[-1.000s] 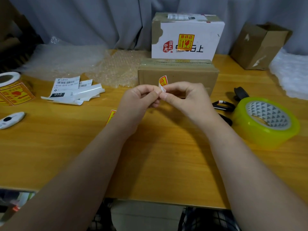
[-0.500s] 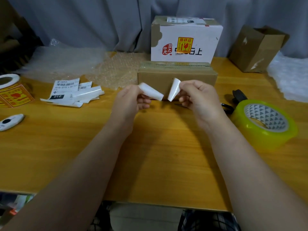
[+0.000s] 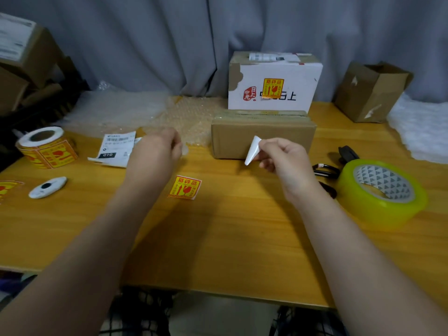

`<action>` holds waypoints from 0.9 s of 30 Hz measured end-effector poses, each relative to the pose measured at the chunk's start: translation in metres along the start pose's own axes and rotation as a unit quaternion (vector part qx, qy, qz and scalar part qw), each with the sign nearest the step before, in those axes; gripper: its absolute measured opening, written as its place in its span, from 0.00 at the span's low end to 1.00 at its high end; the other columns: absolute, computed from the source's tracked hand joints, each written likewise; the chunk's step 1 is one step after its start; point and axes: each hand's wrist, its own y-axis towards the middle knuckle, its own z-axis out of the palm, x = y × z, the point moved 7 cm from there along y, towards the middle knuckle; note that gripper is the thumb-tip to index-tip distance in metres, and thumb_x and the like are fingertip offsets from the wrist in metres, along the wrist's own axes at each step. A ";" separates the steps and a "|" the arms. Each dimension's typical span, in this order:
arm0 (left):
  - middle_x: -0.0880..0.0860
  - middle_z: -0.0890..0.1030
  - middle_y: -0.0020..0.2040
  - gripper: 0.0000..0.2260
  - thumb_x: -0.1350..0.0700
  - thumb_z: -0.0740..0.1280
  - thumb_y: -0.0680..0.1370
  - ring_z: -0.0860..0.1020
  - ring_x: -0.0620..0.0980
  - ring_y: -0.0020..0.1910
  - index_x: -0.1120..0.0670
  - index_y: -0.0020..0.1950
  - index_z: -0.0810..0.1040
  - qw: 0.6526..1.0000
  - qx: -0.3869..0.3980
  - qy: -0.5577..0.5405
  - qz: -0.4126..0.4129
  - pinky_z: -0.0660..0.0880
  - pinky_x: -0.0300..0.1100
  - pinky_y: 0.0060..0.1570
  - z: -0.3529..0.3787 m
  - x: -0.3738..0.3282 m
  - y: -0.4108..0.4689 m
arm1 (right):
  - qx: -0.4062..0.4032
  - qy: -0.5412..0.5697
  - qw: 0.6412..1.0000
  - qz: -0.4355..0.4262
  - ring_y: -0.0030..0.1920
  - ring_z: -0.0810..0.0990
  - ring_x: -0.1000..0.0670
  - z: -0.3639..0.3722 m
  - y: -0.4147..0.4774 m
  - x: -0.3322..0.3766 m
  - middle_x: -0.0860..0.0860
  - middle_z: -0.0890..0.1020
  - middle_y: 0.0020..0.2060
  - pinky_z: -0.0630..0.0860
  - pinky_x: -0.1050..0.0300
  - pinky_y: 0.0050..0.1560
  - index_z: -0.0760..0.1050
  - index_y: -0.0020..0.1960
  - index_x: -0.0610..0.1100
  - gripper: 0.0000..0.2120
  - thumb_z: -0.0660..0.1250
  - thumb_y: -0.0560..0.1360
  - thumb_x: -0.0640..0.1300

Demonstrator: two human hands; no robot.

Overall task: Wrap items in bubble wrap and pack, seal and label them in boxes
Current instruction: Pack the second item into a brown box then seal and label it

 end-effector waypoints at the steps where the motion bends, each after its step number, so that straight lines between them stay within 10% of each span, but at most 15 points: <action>1: 0.58 0.78 0.46 0.04 0.60 0.64 0.77 0.76 0.59 0.45 0.58 0.48 0.76 0.999 0.025 0.040 0.011 0.71 0.50 0.43 0.005 0.004 0.000 | 0.005 -0.006 1.000 0.005 0.31 0.75 0.56 0.004 -0.002 -0.001 0.52 0.82 0.33 0.72 0.64 0.35 0.80 0.43 0.45 0.08 0.63 0.78 0.41; 7: 0.57 0.75 0.62 0.17 0.67 0.61 0.76 0.73 0.59 0.60 0.57 0.62 0.78 0.987 0.117 0.107 0.043 0.71 0.51 0.57 0.015 0.002 -0.003 | -0.004 0.032 0.998 0.050 0.35 0.77 0.53 0.015 -0.010 -0.003 0.48 0.81 0.38 0.74 0.60 0.37 0.80 0.45 0.44 0.07 0.64 0.77 0.40; 13: 0.49 0.74 0.59 0.23 0.40 0.65 0.74 0.70 0.50 0.60 0.52 0.63 0.72 0.979 0.077 0.028 0.185 0.64 0.47 0.60 0.006 -0.082 -0.035 | -0.017 0.020 0.998 0.052 0.37 0.76 0.52 0.023 -0.028 -0.001 0.48 0.79 0.36 0.72 0.59 0.39 0.80 0.39 0.44 0.10 0.64 0.77 0.41; 19: 0.53 0.76 0.50 0.11 0.50 0.66 0.77 0.73 0.54 0.51 0.56 0.53 0.73 0.980 0.033 0.013 0.198 0.66 0.45 0.51 0.022 -0.098 -0.045 | -0.045 0.015 0.998 0.048 0.39 0.74 0.51 0.024 -0.039 0.000 0.47 0.75 0.33 0.70 0.58 0.40 0.77 0.36 0.42 0.10 0.63 0.75 0.39; 27: 0.44 0.77 0.38 0.06 0.59 0.68 0.76 0.75 0.43 0.40 0.49 0.42 0.75 0.947 0.050 -0.315 -0.032 0.73 0.36 0.41 0.032 -0.075 -0.039 | -0.047 -0.005 0.998 0.030 0.41 0.80 0.53 0.002 -0.039 -0.008 0.50 0.85 0.41 0.75 0.56 0.45 0.81 0.48 0.45 0.15 0.66 0.76 0.56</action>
